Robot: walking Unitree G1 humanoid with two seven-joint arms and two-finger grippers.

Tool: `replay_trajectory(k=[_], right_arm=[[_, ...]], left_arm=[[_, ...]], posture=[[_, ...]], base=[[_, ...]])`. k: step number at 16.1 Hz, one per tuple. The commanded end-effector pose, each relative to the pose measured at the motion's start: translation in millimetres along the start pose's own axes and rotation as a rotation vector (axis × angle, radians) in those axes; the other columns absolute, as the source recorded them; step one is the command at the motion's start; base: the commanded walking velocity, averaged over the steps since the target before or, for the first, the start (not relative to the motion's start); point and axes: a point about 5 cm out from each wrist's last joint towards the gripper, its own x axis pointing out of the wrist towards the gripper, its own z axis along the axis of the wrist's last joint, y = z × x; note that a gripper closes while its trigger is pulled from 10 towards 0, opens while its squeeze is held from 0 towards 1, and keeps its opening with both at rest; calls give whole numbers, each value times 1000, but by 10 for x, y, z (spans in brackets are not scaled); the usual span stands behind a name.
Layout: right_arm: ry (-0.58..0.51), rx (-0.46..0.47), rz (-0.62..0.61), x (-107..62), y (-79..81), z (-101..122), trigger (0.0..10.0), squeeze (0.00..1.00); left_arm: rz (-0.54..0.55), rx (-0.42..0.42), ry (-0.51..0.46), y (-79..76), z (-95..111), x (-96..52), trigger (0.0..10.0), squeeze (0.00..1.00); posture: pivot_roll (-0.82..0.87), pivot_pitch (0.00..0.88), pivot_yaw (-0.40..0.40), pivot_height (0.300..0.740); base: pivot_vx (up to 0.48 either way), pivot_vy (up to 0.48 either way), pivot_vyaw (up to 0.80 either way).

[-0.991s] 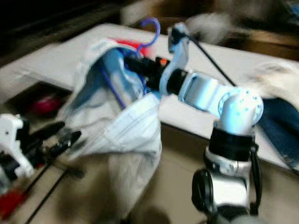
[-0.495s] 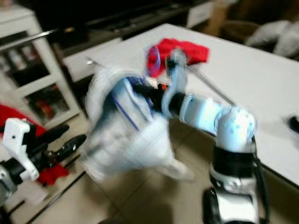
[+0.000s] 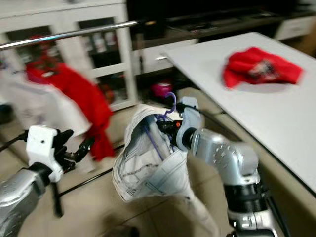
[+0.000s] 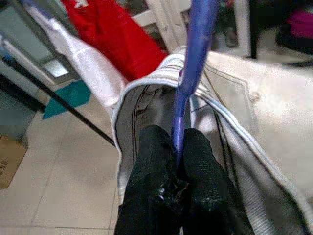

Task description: Hang hanger

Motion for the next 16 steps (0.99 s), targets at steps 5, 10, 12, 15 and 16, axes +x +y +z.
replay_trajectory(k=[5,10,12,15,16], right_arm=[[-104,-153,-100,-36,-167,-91,10000,0],[-174,-232,-229,-90,-325,-287,10000,0],[-201,-191,-191,-109,-313,-335,10000,0],[-196,-247,-171,-71,-251,-367,10000,0],[-211,-213,-179,-67,-261,-358,10000,0]], left_arm=[[43,-22,-47,-108,-34,179,10000,0],[48,35,-58,-222,-86,263,10000,0],[35,64,-59,-280,-98,272,10000,0],[38,72,-72,-292,-64,309,10000,0],[47,71,-70,-281,-63,319,10000,0]], posture=[[-57,0,78,740],[-68,0,42,740],[-74,0,44,740],[-74,0,48,740],[-70,0,47,740]], base=[[0,0,320],[0,-52,0],[0,-289,0],[0,-298,800],[0,-296,800]])
